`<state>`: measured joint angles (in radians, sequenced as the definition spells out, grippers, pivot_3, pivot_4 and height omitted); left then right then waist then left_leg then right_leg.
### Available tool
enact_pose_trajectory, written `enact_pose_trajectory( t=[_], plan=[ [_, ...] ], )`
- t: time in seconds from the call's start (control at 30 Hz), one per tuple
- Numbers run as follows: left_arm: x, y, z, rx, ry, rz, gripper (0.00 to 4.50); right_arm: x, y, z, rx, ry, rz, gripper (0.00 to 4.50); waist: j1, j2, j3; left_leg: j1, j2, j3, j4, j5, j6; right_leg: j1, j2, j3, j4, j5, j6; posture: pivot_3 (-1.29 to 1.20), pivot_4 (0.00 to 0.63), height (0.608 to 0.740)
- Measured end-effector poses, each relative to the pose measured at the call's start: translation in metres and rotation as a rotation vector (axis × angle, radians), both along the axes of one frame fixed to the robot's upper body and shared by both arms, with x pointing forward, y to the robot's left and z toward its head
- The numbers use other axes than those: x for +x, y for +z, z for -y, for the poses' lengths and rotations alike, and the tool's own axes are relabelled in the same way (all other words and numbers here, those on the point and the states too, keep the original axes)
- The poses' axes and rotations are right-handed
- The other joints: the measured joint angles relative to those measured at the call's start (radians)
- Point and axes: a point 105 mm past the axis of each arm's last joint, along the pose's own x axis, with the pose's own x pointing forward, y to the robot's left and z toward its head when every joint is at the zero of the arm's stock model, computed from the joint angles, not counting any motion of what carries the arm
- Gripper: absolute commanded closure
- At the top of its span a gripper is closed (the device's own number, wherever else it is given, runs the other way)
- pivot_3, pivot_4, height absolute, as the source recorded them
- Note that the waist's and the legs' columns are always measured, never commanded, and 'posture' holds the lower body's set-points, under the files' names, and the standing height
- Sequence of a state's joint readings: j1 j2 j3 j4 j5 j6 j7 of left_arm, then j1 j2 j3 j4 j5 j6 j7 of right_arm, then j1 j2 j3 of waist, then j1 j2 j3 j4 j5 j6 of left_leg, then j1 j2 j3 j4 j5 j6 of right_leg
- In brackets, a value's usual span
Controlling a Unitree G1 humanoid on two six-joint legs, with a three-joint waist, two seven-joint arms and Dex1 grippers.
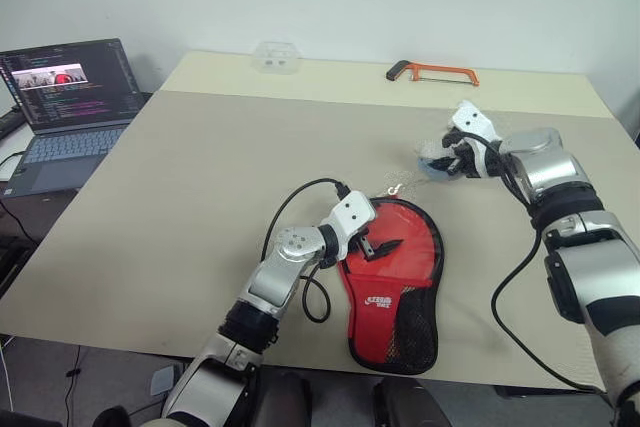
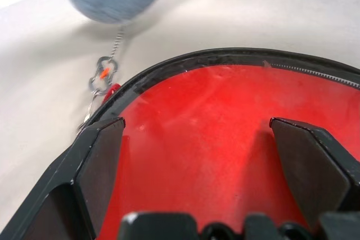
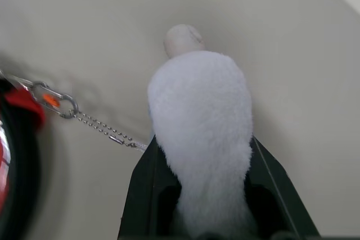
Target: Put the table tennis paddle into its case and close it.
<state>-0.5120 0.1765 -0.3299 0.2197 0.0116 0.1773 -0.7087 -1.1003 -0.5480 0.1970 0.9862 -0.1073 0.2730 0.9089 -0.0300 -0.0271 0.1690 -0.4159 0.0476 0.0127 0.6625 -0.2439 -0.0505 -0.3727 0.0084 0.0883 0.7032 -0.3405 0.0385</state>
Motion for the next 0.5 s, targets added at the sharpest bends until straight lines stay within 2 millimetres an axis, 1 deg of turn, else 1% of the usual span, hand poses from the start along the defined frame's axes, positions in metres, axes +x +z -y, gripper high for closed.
enact_pose_trajectory(
  t=[0.07,0.13,0.3,0.4,0.5],
  plan=[
    [0.001,0.000,0.001,0.001,-0.004,0.003,0.00,-0.002,-0.006,0.006,-0.019,-0.011,-0.010,3.86,0.001,0.000,0.000,0.000,0.000,0.000,0.000,0.000,0.000,0.000,0.000,0.000,0.000,0.000,0.000,0.00,0.150,0.740],
    [0.001,0.000,0.002,0.003,-0.009,0.005,0.00,-0.005,-0.010,0.018,-0.054,-0.031,-0.018,3.86,0.004,0.000,0.000,0.000,0.000,0.000,0.000,0.000,0.000,0.000,0.000,0.000,0.000,0.000,0.000,0.00,0.150,0.740],
    [0.001,0.000,0.002,0.006,-0.013,0.005,0.00,-0.010,-0.007,0.042,-0.111,-0.074,-0.004,3.95,0.004,0.001,0.000,0.000,0.000,0.000,0.000,0.000,0.000,0.001,-0.001,0.000,-0.001,0.000,0.000,0.00,0.150,0.740],
    [0.000,0.000,0.004,0.008,-0.018,0.005,0.00,-0.014,-0.004,0.050,-0.130,-0.074,0.002,3.95,0.005,0.002,-0.001,0.000,0.000,-0.001,0.000,0.000,0.000,0.001,-0.001,-0.001,-0.002,0.000,0.000,0.00,0.150,0.740],
    [0.000,-0.001,0.005,0.011,-0.024,0.005,0.00,-0.023,0.000,0.060,-0.159,-0.057,-0.004,3.95,0.007,0.003,-0.001,0.000,0.000,-0.001,0.000,0.000,0.000,0.002,-0.001,-0.001,-0.004,0.000,0.000,0.00,0.150,0.740]
  ],
)
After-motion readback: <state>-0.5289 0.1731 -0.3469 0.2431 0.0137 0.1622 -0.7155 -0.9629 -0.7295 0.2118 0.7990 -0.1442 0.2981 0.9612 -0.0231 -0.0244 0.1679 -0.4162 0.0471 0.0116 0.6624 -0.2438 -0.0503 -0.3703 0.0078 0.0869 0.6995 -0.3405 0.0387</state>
